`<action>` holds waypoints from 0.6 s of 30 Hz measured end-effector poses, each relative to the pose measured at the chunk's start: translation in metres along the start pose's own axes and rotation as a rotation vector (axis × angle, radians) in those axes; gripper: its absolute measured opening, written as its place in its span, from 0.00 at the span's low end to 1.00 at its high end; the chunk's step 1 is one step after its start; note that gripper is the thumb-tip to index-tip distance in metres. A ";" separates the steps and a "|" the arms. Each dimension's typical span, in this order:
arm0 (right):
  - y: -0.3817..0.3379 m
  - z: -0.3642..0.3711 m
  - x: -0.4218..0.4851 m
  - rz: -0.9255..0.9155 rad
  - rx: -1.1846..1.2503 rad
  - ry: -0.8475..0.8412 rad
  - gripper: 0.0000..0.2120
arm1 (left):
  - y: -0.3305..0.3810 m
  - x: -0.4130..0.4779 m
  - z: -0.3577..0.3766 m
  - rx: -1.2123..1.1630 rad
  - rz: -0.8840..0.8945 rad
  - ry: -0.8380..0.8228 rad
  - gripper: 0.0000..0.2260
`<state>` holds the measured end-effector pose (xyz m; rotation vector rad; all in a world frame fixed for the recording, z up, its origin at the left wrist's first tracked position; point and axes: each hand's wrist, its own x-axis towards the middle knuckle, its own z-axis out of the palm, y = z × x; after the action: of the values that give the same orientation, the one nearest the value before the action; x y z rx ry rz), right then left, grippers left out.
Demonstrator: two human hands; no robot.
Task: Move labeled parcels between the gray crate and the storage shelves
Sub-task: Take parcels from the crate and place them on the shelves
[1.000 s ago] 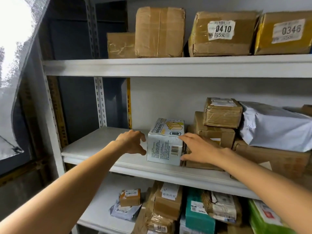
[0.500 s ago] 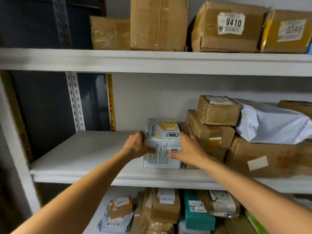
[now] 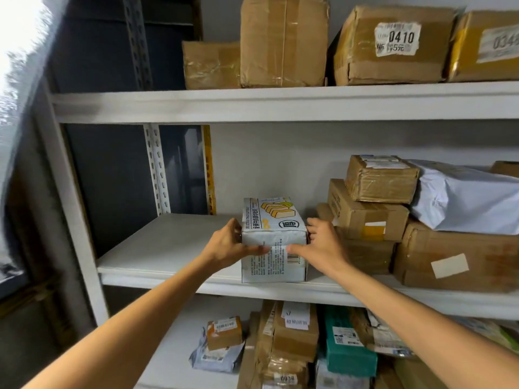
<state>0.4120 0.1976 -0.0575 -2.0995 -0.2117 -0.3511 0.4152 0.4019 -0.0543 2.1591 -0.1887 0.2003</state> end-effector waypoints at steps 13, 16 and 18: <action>0.004 0.019 0.045 0.196 0.163 -0.098 0.11 | -0.006 0.019 0.000 -0.507 -0.248 -0.063 0.16; 0.008 0.012 0.046 0.254 0.297 -0.233 0.13 | -0.006 0.018 -0.006 -0.547 -0.244 -0.147 0.13; 0.009 0.010 0.043 0.258 0.369 -0.261 0.15 | -0.007 0.015 -0.007 -0.586 -0.237 -0.164 0.16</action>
<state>0.4570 0.2015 -0.0555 -1.7732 -0.1426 0.1129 0.4306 0.4101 -0.0528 1.5932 -0.0698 -0.1558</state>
